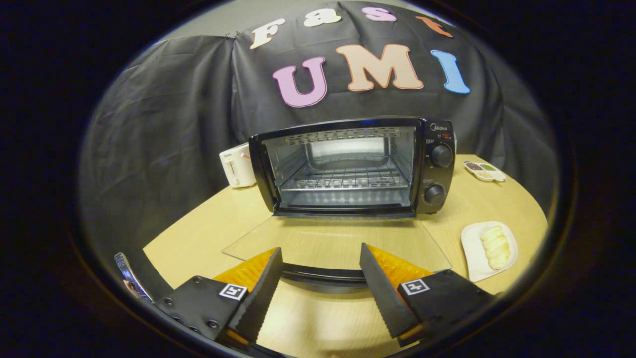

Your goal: Open the toaster oven, put the food inside, and close the toaster oven door.

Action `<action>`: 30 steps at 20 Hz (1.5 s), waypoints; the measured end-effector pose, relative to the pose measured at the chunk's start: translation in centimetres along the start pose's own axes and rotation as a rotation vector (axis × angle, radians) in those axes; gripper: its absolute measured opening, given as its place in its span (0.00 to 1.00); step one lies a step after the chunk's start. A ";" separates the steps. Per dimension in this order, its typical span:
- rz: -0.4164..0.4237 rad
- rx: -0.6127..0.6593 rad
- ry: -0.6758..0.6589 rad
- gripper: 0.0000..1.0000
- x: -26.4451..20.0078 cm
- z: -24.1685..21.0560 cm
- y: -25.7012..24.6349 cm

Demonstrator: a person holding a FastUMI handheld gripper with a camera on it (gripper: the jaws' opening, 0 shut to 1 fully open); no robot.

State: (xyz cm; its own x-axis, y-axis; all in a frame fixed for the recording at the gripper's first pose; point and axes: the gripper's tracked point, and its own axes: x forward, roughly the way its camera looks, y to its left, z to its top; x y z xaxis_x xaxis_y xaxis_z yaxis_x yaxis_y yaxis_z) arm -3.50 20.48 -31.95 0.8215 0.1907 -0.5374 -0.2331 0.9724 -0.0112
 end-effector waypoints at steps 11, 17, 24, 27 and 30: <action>-0.002 -0.049 0.047 0.97 0.6 -1.7 0.1; 0.027 -0.011 -0.004 0.96 -2.9 0.6 -2.2; -0.184 -0.011 -0.089 0.96 -7.4 4.5 -14.8; -0.290 -0.008 -0.082 0.96 -8.0 4.7 -20.7; -0.386 0.001 -0.014 0.96 -7.8 2.7 -25.5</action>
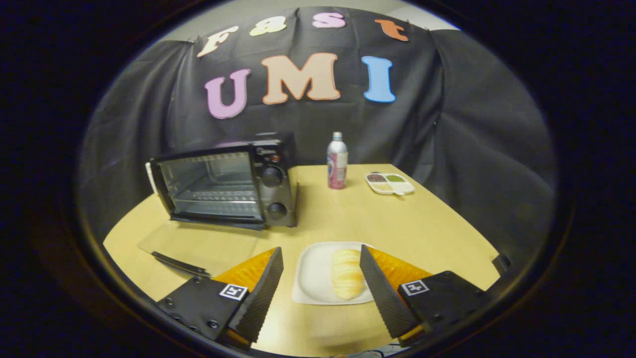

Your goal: Open the toaster oven, put the food inside, and close the toaster oven door.

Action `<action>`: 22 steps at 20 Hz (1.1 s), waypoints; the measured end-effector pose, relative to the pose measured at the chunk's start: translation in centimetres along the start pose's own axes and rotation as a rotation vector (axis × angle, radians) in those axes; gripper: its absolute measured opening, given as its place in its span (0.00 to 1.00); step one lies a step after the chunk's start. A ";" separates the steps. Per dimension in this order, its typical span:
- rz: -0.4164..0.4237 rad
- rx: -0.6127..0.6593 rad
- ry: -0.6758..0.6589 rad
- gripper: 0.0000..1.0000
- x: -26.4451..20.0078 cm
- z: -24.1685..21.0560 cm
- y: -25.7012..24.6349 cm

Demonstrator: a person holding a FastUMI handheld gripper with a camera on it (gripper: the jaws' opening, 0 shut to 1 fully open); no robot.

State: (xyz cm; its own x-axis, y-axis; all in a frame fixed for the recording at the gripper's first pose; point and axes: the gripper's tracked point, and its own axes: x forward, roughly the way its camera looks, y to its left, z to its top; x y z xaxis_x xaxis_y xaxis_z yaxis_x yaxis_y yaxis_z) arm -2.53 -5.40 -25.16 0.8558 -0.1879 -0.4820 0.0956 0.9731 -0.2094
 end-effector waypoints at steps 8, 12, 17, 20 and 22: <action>-0.068 -0.043 0.142 0.96 3.7 -4.9 -2.8; -0.070 -0.044 0.192 0.89 4.7 -6.3 -2.6; -0.028 0.019 0.219 0.68 4.6 -6.8 -1.6; -0.036 0.055 0.223 0.57 4.8 -6.6 -1.8; -0.034 0.075 0.214 0.49 4.8 -6.6 -1.7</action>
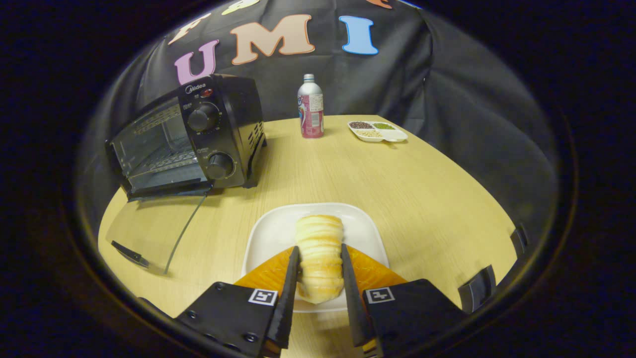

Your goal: Open the toaster oven, put the food inside, and close the toaster oven door.

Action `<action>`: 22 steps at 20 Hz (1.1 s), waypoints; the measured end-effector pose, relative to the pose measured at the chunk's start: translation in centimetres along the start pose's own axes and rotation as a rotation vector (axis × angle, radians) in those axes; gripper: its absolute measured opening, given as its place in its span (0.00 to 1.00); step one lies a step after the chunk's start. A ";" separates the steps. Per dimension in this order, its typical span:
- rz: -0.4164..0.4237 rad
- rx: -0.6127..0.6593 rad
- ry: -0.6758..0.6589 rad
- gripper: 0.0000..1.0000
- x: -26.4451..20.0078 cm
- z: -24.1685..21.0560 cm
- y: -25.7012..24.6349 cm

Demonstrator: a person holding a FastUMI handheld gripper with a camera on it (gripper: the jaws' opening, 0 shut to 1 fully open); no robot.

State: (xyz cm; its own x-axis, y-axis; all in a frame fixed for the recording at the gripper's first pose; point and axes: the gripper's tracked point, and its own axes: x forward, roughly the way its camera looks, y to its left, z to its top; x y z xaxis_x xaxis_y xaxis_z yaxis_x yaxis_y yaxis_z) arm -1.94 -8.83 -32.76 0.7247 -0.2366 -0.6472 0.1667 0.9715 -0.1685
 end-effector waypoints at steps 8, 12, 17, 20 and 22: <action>0.244 0.214 -0.083 0.41 -5.4 2.8 6.2; 0.403 0.250 -0.148 0.41 -9.1 5.1 12.1; 0.548 0.236 -0.132 0.41 -9.8 5.6 20.2; 0.559 0.269 -0.122 0.41 -7.8 6.7 23.5; 0.551 0.332 -0.133 0.41 -6.1 8.0 25.3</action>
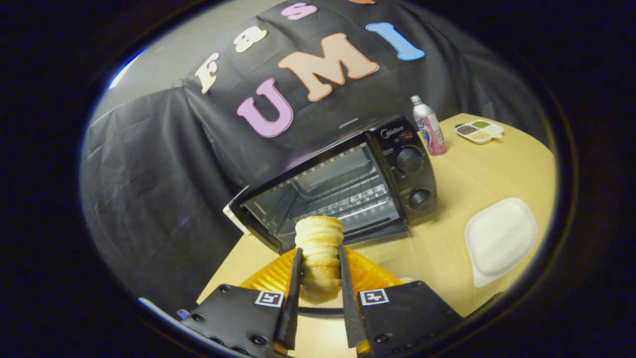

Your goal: Open the toaster oven, put the food inside, and close the toaster oven door.

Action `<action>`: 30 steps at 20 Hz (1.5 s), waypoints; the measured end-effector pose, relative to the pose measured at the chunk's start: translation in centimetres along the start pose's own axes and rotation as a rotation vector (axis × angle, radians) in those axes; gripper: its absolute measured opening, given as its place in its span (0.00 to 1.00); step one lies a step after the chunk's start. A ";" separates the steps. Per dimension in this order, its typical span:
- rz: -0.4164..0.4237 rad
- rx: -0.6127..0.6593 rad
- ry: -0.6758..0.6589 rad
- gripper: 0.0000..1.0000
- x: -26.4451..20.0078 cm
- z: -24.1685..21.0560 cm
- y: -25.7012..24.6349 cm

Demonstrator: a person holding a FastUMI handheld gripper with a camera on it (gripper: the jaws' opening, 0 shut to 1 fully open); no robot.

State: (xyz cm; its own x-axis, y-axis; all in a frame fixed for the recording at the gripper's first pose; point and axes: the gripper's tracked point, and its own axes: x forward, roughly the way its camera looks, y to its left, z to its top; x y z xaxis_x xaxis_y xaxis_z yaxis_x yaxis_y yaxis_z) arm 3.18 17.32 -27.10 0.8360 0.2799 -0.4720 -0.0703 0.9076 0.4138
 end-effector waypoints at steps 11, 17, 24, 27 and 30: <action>-0.201 0.232 -0.212 0.41 9.5 3.2 -0.3; -0.254 0.268 -0.234 0.41 12.5 2.5 -0.5; -0.262 0.227 -0.231 0.42 13.5 2.5 -0.6; -0.257 0.232 -0.241 0.55 13.3 3.2 -0.7; -0.201 0.207 -0.238 0.68 12.8 3.6 1.1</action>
State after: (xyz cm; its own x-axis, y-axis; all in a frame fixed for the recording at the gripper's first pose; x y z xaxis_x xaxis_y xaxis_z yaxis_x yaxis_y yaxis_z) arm 15.80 20.74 -29.90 0.9266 0.0004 -0.3760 0.1991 0.8478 0.4915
